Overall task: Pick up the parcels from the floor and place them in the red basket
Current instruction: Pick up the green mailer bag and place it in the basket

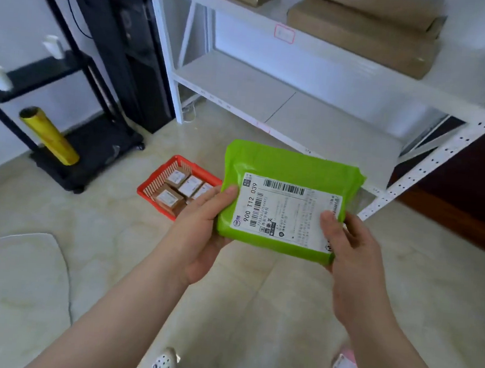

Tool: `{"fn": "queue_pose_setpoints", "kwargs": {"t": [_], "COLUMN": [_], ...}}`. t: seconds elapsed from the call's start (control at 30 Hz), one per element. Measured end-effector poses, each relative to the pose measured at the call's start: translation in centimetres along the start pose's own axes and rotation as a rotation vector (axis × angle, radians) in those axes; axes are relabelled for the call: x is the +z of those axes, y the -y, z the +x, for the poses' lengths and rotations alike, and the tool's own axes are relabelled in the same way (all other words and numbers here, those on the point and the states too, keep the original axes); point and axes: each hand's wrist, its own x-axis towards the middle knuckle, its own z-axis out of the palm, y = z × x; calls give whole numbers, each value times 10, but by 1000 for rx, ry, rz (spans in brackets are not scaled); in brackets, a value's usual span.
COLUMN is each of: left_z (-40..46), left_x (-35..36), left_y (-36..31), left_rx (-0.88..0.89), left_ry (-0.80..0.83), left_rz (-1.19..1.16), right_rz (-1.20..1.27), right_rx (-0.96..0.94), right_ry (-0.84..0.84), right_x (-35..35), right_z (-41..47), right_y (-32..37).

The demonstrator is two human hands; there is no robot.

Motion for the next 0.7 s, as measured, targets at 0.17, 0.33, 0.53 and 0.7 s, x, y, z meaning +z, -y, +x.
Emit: {"fn": "queue_pose_setpoints", "kwargs": {"t": [0.17,0.33,0.53,0.7], "left_z": [7,35,91,149], "left_x": [-85,-156,-197,-231], "left_y": [-56,-89,-106,-145], "left_rx": [17,-41,-90,-61], "left_ry": [-64,-107,-171,-256], "left_rz": [33,3,-59,12], "right_rz": [43,26,10,-12], "right_rx": [57,154,282,383], "right_ry": [18,60,54,157], "right_x": [104,183,236,288], "right_z": [-7,5,51,110], "right_y": [-18,-39,-63,-74]}}
